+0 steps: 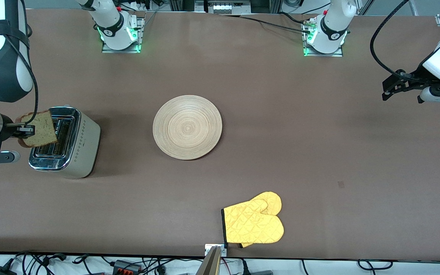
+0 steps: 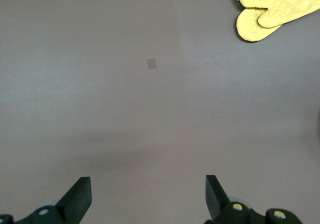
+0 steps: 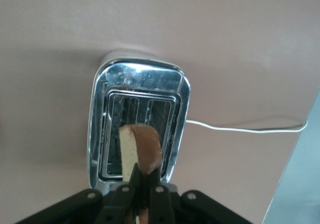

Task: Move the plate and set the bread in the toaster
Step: 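Lift the bread with the right gripper and carry it above the toaster, then lower the bread into the toaster slot with the right gripper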

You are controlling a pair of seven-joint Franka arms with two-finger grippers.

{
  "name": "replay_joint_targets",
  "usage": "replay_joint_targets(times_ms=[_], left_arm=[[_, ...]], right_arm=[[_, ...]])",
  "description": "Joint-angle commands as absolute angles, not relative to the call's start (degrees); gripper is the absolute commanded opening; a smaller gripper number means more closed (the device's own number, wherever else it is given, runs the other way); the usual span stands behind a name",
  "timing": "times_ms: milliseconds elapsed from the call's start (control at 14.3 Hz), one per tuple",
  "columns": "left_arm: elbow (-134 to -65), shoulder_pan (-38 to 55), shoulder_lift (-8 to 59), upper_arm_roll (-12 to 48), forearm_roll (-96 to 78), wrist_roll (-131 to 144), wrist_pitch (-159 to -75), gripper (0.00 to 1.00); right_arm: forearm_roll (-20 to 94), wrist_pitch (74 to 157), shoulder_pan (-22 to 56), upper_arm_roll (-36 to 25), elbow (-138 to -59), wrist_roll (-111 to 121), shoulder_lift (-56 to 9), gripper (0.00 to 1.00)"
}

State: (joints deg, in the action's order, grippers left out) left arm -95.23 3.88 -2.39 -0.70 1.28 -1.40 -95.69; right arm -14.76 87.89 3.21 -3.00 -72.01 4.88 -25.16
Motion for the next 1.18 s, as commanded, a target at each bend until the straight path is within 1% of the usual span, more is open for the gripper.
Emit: replay_joint_targets(times_ms=[0, 209, 557, 976, 1045, 1115], left_arm=[[-93.2, 4.5, -1.4, -0.4, 2.8, -1.9, -94.3, 1.00], [-93.2, 4.5, -1.4, -0.4, 2.8, -1.9, -94.2, 1.00], [-93.2, 4.5, -1.4, -0.4, 2.9, -1.9, -94.2, 1.00], [-93.2, 4.6, -1.5, -0.3, 2.9, -1.9, -94.2, 1.00], [-93.2, 4.6, -1.5, -0.3, 2.8, -1.9, -94.0, 1.00], [-93.2, 4.5, -1.4, -0.3, 2.8, -1.9, -94.0, 1.00]], right_arm=[[-15.6, 88.8, 2.9, -3.0, -70.0, 5.5, -27.1, 0.00], [-15.5, 89.0, 2.6, -3.0, -70.1, 4.8, -27.2, 0.00], [-14.9, 91.0, 2.7, -2.9, -70.4, 3.8, -29.6, 0.00], [-14.5, 96.6, 3.2, -2.7, -70.5, 1.2, -33.2, 0.00], [-14.5, 96.6, 3.2, -2.6, -70.5, 1.0, -33.4, 0.03], [-14.5, 96.5, 3.3, -2.6, -70.5, 1.1, -33.4, 0.27]])
